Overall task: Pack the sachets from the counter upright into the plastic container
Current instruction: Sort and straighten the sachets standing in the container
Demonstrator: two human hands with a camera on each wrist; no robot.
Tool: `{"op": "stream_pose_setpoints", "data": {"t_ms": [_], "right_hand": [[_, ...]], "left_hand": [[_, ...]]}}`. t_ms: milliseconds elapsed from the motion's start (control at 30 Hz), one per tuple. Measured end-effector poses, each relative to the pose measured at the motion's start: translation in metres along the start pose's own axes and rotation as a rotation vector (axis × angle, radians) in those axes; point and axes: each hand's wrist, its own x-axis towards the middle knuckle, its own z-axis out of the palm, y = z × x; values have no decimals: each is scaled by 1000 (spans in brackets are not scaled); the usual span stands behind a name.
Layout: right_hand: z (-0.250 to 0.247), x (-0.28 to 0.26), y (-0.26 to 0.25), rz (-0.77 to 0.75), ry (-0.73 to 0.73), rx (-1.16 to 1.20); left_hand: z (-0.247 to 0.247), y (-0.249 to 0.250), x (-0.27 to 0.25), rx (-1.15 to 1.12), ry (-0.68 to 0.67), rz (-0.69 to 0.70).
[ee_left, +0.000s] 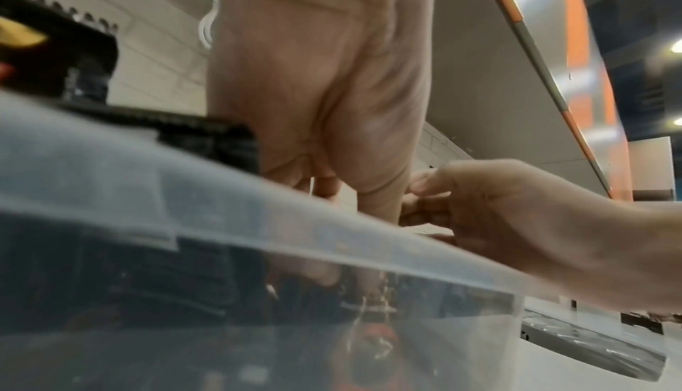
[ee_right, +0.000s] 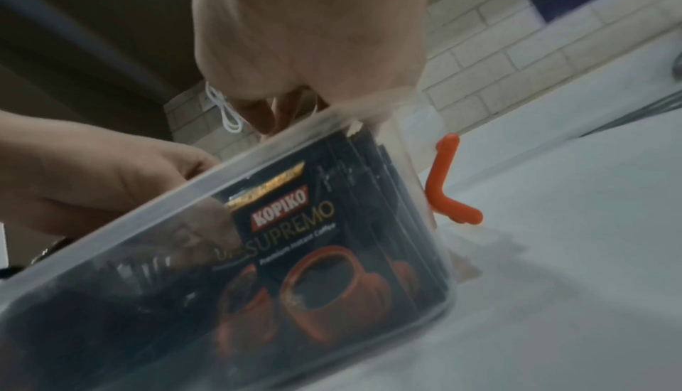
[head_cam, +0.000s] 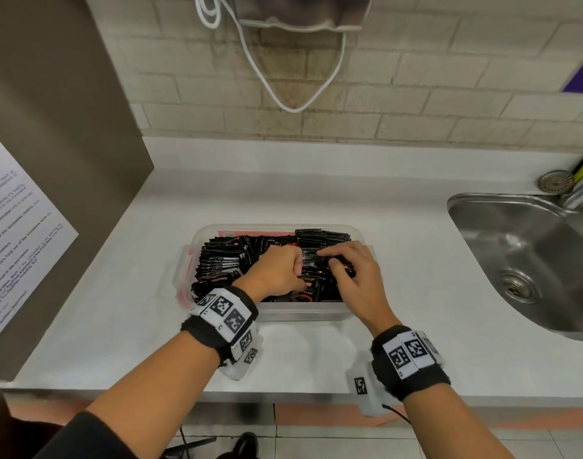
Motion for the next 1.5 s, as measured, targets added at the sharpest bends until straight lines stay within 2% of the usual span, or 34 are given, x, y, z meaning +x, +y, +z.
{"op": "stream_pose_setpoints", "data": {"t_ms": [100,200,267,333,600,800,1033,1233,1500], "right_hand": [[-16,1,-4,46,-61,85],[-34,3,4,26,-313,-70],[-44,5,11,73,-497,-159],[-52,8,17,107,-578,-174],[-53,17,24,73,-557,-259],[-35,13,21,-3,-582,-439],[-13,21,14,-3,-667,-630],[-1,19,19,-56,-691,-847],[11,24,25,25,-683,-915]], "left_hand": [[4,5,-2,-1,22,-33],[5,10,-3,3,51,-81],[6,12,-4,-7,56,-107],[8,12,-5,-50,49,-116],[6,7,0,-230,1,-201],[17,23,4,-778,-27,-384],[22,37,9,-1178,70,-433],[29,38,11,-1281,153,-424],[35,33,14,-1273,90,-467]]}}
